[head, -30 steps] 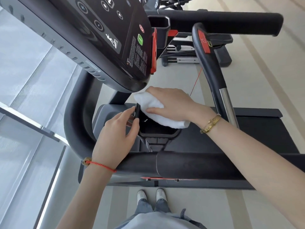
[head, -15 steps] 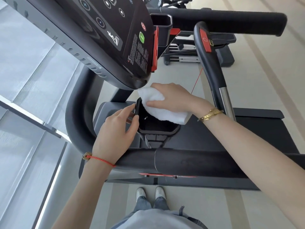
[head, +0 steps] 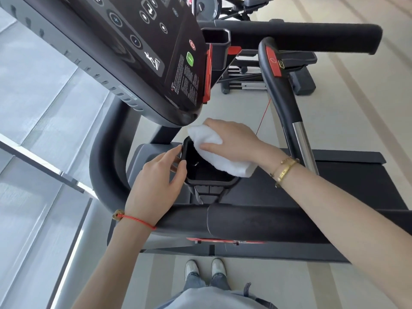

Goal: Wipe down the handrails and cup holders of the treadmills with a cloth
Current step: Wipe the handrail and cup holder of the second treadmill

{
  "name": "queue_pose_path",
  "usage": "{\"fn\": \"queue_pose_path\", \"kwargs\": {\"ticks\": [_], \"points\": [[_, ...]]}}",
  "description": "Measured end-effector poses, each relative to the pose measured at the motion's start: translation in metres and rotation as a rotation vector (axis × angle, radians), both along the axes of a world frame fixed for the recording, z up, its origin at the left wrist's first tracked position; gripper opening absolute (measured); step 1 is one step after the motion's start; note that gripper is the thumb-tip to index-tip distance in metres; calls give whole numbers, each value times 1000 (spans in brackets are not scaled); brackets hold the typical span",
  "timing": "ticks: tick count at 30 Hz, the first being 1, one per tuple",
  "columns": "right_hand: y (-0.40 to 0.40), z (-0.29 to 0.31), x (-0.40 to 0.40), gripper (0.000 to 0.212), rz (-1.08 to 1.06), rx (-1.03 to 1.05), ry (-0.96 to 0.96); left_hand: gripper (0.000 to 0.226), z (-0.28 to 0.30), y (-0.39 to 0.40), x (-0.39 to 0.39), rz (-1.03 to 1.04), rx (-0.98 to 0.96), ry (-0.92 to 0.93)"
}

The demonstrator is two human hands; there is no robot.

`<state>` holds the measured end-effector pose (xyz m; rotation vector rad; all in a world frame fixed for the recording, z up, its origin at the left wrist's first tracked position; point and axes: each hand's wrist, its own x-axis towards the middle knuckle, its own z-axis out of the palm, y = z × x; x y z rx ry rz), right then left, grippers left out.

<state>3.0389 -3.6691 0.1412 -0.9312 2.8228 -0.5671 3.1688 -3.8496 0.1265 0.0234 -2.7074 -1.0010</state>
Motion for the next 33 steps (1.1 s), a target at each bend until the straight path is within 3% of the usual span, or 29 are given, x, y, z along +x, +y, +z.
{"fn": "queue_pose_path", "kwargs": {"ticks": [5, 10, 13, 17, 19, 23, 26, 28, 30, 33], "points": [[10, -2, 4, 38, -41, -112, -101, 40, 1, -1, 0, -3, 5, 9], [29, -7, 30, 47, -217, -430, -501, 40, 2, 0, 1, -1, -7, 16], [24, -10, 40, 58, -225, -328, -345, 40, 2, 0, 1, -3, -15, 19], [-1, -1, 19, 41, -100, -5, 45, 39, 3, 0, 1, -6, -26, 21], [-14, 4, 7, 37, 0, 74, 99, 38, 3, 1, 1, -8, -24, 24], [-12, 8, 3, 39, 46, 36, 37, 39, 2, 0, 1, -3, -12, 16], [6, 3, 13, 36, -81, -86, -49, 40, 2, -1, 2, -1, -7, 15], [14, 3, 20, 36, -214, -220, -235, 39, 2, 0, 2, 1, -11, 14], [19, 2, 32, 46, -309, -342, -401, 40, 2, -1, 1, -4, -16, 9], [18, -8, 59, 72, -351, -433, -431, 41, 2, -1, 1, -14, -14, 8]]}}
